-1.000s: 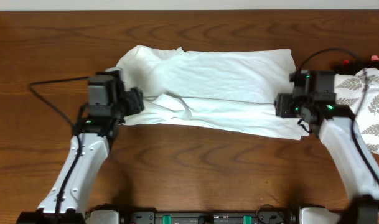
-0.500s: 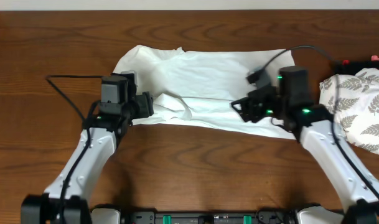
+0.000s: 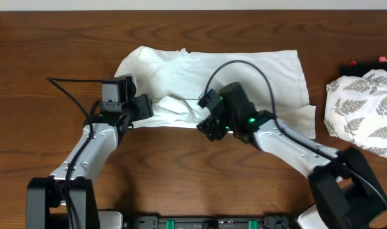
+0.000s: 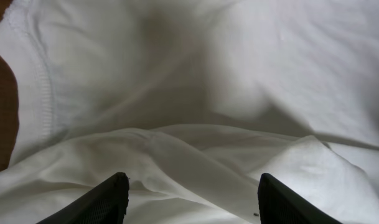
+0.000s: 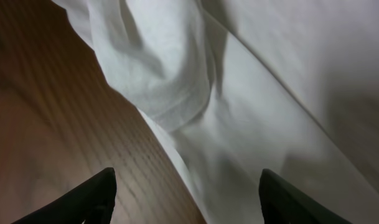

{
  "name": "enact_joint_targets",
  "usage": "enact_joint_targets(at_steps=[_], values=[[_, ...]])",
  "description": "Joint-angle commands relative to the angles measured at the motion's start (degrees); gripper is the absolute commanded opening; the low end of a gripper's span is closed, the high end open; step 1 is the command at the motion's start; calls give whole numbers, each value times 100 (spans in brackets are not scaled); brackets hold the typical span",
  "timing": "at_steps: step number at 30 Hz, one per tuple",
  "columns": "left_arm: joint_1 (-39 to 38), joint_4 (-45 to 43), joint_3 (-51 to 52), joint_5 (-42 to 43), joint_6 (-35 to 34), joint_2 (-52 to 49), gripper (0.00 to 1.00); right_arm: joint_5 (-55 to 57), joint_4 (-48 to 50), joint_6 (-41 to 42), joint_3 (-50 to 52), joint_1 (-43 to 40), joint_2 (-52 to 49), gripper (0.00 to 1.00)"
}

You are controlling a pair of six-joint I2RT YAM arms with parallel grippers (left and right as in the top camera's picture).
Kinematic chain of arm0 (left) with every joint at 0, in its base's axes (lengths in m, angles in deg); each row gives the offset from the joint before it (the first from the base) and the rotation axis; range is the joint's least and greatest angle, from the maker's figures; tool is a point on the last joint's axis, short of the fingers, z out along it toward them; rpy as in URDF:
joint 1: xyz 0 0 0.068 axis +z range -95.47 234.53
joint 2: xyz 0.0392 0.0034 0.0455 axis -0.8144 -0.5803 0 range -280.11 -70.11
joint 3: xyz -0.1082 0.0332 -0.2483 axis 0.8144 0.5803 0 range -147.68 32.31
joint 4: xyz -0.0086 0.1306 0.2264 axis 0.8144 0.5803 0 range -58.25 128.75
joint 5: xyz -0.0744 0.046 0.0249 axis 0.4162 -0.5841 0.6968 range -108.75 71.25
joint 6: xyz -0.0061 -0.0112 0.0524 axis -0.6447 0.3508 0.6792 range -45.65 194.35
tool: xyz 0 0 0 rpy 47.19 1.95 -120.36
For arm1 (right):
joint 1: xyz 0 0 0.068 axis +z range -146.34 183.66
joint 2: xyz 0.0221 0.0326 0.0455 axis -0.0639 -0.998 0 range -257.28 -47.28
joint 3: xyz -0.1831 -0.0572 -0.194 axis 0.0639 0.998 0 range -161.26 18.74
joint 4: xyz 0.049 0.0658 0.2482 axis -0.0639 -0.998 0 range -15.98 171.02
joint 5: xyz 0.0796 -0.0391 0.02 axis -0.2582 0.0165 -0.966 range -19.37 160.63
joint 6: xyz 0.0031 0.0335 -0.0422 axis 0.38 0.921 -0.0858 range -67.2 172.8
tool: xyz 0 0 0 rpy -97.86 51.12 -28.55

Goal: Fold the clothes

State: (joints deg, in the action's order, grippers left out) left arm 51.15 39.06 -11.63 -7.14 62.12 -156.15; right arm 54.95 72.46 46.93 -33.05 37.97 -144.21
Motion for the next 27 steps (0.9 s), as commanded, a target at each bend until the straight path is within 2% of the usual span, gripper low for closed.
enact_joint_targets(at_steps=[1, 10, 27], values=[[20, -7, -33, -11, -70, 28, 67, 490, 238, 2, -26, 232, -203, 70], [22, -9, -33, -74, -70, 28, 67, 1113, 522, 2, -26, 638, -308, 66], [22, -7, -33, -72, -72, 28, 67, 1117, 791, 79, -26, 815, -352, 62]])
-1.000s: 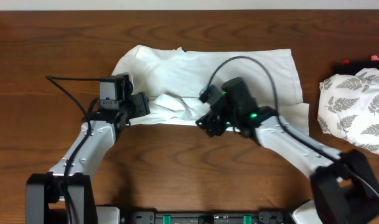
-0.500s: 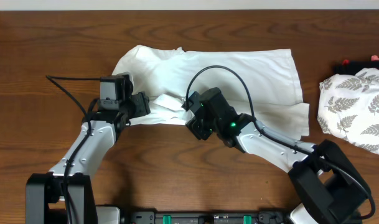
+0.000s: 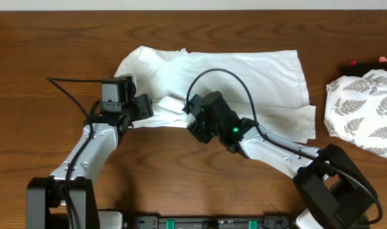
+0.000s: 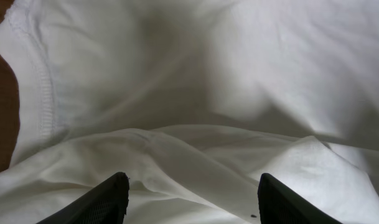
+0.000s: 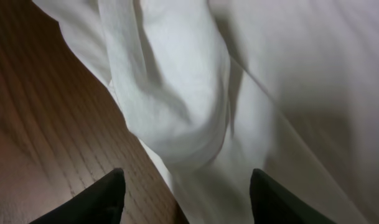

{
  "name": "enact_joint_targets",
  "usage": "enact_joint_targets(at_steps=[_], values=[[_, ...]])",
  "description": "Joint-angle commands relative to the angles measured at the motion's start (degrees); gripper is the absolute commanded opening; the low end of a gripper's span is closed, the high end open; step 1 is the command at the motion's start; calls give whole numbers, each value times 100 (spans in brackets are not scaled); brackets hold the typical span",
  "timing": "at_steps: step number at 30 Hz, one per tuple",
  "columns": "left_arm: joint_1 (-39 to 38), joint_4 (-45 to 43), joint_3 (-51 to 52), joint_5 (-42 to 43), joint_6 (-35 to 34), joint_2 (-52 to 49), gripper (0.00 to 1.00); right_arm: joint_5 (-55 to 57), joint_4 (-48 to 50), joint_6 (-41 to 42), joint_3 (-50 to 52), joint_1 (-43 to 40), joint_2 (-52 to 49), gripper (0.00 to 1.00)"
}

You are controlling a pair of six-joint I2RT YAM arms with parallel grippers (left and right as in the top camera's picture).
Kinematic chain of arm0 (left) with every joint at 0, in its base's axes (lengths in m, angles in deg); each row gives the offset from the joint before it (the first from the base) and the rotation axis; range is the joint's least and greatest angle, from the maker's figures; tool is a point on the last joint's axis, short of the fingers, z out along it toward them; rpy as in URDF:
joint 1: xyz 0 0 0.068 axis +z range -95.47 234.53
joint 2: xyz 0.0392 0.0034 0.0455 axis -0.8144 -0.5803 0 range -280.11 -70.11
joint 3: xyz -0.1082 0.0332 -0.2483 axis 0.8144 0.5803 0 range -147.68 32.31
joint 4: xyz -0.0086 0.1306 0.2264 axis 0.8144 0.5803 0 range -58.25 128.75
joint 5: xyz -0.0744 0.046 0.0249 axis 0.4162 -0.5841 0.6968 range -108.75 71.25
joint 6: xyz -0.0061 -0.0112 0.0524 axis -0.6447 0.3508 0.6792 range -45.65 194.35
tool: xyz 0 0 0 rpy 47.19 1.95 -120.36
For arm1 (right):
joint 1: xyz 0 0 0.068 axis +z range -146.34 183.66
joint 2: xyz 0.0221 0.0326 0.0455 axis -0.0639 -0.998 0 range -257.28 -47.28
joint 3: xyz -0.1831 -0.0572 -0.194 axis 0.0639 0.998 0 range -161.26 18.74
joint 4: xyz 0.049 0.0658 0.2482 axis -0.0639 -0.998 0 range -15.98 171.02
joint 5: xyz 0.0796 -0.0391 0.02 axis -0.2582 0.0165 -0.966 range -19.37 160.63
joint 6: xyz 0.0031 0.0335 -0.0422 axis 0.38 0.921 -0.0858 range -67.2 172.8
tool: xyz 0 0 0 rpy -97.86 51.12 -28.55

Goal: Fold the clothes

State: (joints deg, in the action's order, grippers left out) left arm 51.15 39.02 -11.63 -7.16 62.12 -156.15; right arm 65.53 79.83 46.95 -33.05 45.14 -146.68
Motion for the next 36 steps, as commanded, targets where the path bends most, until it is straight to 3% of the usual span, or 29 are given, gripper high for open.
enact_joint_targets(at_steps=[1, 16, 21, 31, 33, 36], values=[[22, -2, -33, -70, -72, 28, 67, 59, 66, 109, -26, 98, -114, 62], [22, -4, -33, -70, -72, 28, 67, 61, 319, 111, -26, 282, -306, 60], [22, -2, -33, -70, -72, 28, 67, 173, 393, 243, -26, 286, -317, 47], [22, -2, -33, -70, -72, 28, 67, 186, 498, 380, -26, 286, -546, 45], [22, -2, -33, -70, -72, 28, 67, 192, 531, 415, -26, 284, -566, 39], [22, -2, -33, -70, -72, 28, 67, 212, 651, 417, -28, 284, -566, 19]])
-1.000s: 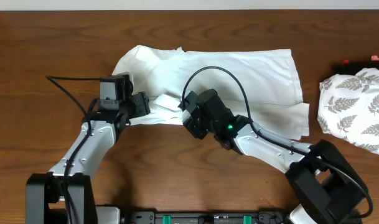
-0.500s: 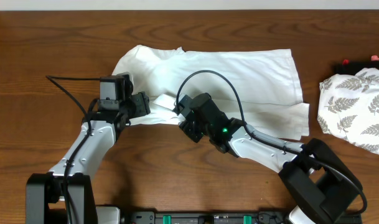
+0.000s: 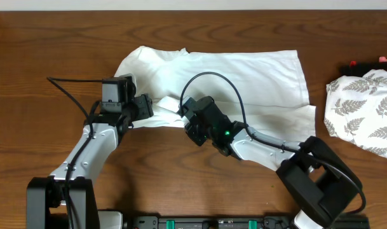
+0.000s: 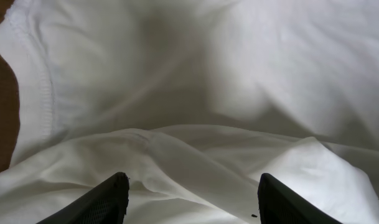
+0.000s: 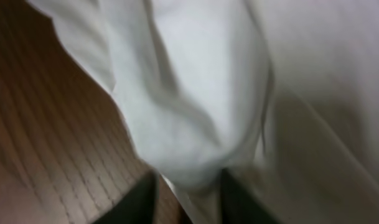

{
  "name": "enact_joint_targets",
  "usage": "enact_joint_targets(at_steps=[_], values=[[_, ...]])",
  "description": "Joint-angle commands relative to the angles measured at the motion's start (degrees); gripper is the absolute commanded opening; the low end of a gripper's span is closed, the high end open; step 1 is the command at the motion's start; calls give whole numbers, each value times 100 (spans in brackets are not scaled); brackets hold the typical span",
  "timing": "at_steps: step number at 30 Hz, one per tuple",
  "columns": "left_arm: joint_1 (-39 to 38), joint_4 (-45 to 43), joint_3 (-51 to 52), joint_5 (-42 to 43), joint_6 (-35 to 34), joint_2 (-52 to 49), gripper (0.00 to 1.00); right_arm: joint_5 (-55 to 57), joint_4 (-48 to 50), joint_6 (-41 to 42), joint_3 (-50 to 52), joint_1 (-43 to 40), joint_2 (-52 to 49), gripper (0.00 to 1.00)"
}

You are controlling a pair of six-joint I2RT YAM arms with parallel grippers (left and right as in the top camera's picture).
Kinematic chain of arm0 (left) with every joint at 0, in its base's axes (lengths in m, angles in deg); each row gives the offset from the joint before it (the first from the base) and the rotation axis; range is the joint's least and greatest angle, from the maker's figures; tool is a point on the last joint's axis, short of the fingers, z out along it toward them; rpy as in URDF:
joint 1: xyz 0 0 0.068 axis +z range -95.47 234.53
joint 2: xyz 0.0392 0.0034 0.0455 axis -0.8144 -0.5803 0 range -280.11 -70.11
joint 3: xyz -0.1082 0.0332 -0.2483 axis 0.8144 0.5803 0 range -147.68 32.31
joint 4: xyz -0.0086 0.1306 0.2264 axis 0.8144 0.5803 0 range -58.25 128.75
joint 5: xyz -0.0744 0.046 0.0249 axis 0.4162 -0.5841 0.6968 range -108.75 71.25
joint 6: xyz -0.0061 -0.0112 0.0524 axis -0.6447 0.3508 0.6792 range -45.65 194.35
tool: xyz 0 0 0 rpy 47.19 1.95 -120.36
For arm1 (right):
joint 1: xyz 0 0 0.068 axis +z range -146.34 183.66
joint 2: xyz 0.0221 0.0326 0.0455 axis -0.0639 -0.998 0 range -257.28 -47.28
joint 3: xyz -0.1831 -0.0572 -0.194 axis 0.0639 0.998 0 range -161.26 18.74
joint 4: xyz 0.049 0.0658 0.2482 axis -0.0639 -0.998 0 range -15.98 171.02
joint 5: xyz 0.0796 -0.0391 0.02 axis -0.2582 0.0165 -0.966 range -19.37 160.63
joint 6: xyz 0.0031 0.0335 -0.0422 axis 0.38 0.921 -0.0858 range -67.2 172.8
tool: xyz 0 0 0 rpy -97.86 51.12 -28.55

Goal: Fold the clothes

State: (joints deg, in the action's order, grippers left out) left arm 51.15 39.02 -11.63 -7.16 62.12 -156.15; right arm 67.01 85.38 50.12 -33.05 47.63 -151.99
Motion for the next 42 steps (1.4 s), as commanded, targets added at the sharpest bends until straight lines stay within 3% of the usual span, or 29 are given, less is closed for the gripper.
enact_joint_targets(at_steps=[1, 6, 36, 42], values=[[22, -2, -33, -70, -72, 28, 67, 63, 155, 136, -31, 35, -35, 14], [22, -2, -33, -70, -72, 28, 67, 31, 269, 313, -120, 37, -17, 2], [20, 15, -33, -61, -72, 28, 67, 302, -221, 304, -1239, 37, 411, 2], [20, 2, -33, 323, -72, 33, 67, 302, -496, 299, -1521, 39, 411, 2]])
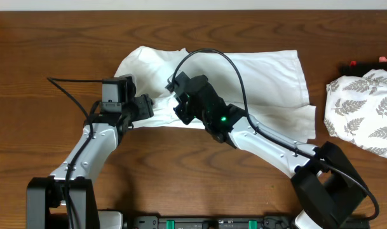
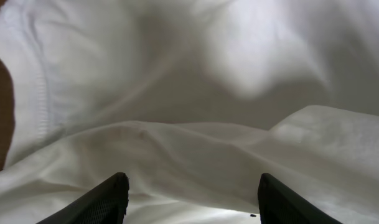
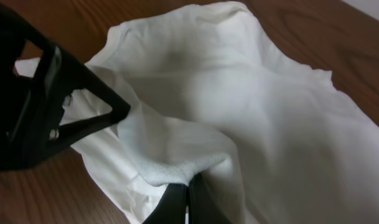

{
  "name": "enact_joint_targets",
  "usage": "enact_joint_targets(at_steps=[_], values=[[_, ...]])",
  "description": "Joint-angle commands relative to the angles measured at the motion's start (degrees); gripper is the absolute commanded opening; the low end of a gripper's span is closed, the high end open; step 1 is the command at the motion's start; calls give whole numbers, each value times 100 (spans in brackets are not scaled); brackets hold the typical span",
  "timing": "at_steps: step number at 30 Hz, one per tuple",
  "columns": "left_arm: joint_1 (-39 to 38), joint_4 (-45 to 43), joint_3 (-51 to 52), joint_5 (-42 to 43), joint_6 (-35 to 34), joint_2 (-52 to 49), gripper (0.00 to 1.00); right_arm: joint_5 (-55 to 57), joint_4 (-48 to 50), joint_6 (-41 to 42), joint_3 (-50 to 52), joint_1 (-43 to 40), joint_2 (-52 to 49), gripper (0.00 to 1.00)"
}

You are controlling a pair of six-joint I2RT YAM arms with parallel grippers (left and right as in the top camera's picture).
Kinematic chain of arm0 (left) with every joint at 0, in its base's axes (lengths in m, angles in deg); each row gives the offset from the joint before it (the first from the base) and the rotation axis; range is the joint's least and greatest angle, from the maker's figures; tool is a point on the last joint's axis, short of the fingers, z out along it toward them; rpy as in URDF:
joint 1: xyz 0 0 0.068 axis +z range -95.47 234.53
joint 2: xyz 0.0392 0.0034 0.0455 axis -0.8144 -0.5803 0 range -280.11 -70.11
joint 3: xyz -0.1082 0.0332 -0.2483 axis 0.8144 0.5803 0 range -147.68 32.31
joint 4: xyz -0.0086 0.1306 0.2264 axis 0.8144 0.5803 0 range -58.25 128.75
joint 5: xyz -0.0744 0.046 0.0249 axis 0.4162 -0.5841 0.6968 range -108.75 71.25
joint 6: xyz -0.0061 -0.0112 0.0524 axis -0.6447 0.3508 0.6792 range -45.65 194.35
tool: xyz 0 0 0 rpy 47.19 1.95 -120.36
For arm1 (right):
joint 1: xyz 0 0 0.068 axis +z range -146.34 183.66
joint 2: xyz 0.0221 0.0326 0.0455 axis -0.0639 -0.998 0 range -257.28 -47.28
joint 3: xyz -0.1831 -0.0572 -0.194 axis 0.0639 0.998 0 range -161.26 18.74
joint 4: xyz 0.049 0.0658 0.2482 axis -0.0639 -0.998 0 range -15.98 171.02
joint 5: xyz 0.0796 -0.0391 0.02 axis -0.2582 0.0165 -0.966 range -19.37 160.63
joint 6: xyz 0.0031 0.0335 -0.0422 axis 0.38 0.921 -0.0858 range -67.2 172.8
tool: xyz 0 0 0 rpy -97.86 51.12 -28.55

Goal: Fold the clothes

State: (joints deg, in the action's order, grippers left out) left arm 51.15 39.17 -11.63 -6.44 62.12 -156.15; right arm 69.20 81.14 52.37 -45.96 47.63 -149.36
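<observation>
A white garment [image 1: 244, 70] lies spread across the wooden table [image 1: 53, 38]. My right gripper [image 3: 188, 190] is shut on a hemmed fold [image 3: 177, 168] of it near the front left edge and holds that fold raised off the table; in the overhead view the right gripper [image 1: 182, 113] sits over the garment's left half. My left gripper [image 2: 192, 182] stands open low over the garment's left front edge, with rumpled cloth between its fingers [image 2: 111, 199]. It shows as a black shape [image 3: 46, 112] in the right wrist view.
A leaf-patterned cloth [image 1: 365, 114] lies bundled at the right edge, with a dark and red item [image 1: 365, 63] behind it. A black cable [image 1: 66, 86] trails left of my left arm. Bare wood runs along the table's front.
My right gripper has shut on the garment's fold and is now higher and further back-left, with the fold lifted. In the left wrist view the cloth has shifted. My left gripper stays put.
My right gripper was open by the garment's front edge near the middle. It then stood further left, with its open jaws round a rolled fold, and later with the jaws nearer together. Now it holds that fold up. My left gripper stayed open on the left edge throughout.
</observation>
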Motion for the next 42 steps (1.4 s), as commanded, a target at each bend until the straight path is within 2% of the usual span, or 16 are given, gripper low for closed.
enact_joint_targets(at_steps=[1, 16, 21, 24, 27, 30, 32, 36, 38, 42], values=[[20, -26, -33, 313, -70, 33, 68, 81, -103, 50, -264, 44, 149, 2], [20, -245, -33, 549, -72, 546, 77, 83, -363, 0, -297, 57, 149, 2], [20, -240, -33, 1215, -68, 748, 77, 125, -407, -98, -297, 59, 149, 2], [20, -234, -33, 1528, 4, 782, 71, 149, -400, -98, -297, 57, 149, 2], [20, -219, -33, 1810, 197, 782, 52, 284, -402, -98, -297, 57, 149, 2], [20, -144, -33, 2124, 533, 782, 44, 321, -402, -166, -297, 57, 149, 2], [20, -61, -33, 2197, 734, 782, 42, 348, -402, -184, -297, 57, 149, 3], [20, 68, -33, 2358, 1110, 782, 44, 424, -400, -181, -297, 57, 149, 3], [20, 157, -33, 2481, 1333, 782, 54, 424, -402, -181, -297, 57, 149, 3], [20, 280, -33, 2479, 1617, 782, 61, 424, -402, -181, -297, 57, 149, 2]])
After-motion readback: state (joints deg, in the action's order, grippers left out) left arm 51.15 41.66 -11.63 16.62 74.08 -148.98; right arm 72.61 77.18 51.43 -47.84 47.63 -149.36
